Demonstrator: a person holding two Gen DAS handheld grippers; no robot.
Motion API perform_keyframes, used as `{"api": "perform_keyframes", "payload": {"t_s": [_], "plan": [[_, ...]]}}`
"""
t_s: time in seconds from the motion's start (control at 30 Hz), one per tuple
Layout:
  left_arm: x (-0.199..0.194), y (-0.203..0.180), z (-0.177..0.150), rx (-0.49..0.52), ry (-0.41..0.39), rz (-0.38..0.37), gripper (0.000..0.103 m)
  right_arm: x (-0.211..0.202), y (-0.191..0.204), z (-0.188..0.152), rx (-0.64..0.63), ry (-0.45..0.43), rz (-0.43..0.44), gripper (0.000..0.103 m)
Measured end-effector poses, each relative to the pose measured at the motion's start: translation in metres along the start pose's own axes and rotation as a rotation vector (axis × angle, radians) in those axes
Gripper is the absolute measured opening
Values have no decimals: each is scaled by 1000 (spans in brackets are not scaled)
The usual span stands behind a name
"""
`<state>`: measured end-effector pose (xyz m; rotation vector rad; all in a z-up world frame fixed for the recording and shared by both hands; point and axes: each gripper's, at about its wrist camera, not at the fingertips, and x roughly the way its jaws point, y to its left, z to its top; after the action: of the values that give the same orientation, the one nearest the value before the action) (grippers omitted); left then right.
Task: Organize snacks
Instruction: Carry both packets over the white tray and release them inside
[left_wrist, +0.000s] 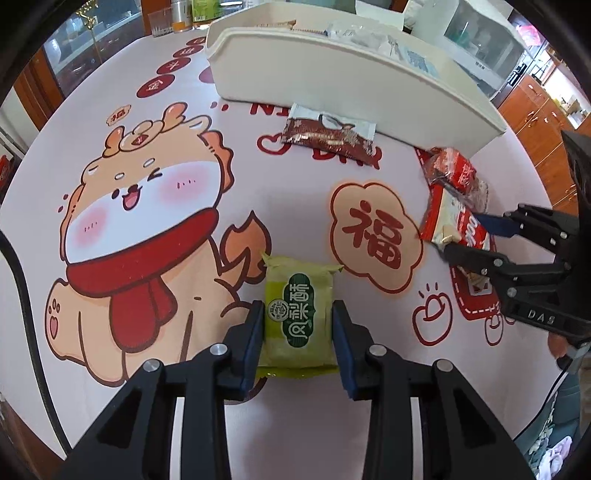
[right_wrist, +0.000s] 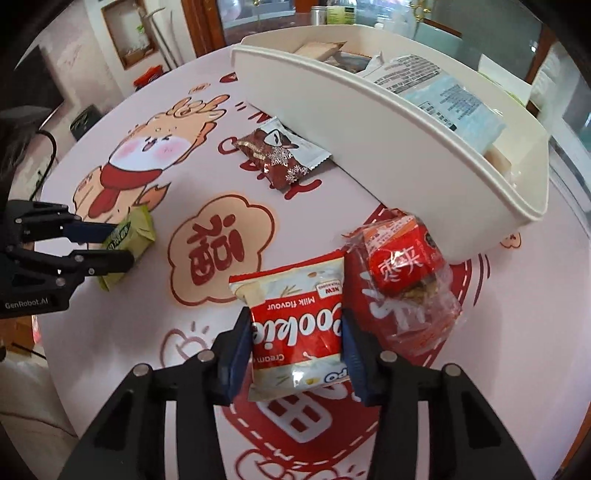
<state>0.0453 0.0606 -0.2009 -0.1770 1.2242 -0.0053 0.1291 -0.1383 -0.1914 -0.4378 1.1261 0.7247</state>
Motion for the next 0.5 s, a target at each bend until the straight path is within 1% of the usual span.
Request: {"api": "perform_keyframes", "payload": {"t_s": [0.17, 0.23, 0.4, 0.5], "plan": [[-24, 1, 10, 19, -48, -6, 34, -20, 9, -2, 48, -60, 13, 45], [-41, -3, 20, 30, -79, -14, 34, -33, 13, 1, 65, -96, 21, 45], [-86, -10, 57, 77, -172, -21, 34, -76, 22, 23, 81, -199, -2, 46], [-116, -16, 89, 115, -241, -6, 34, -109, 24, 46, 102, -268, -20, 46]]}}
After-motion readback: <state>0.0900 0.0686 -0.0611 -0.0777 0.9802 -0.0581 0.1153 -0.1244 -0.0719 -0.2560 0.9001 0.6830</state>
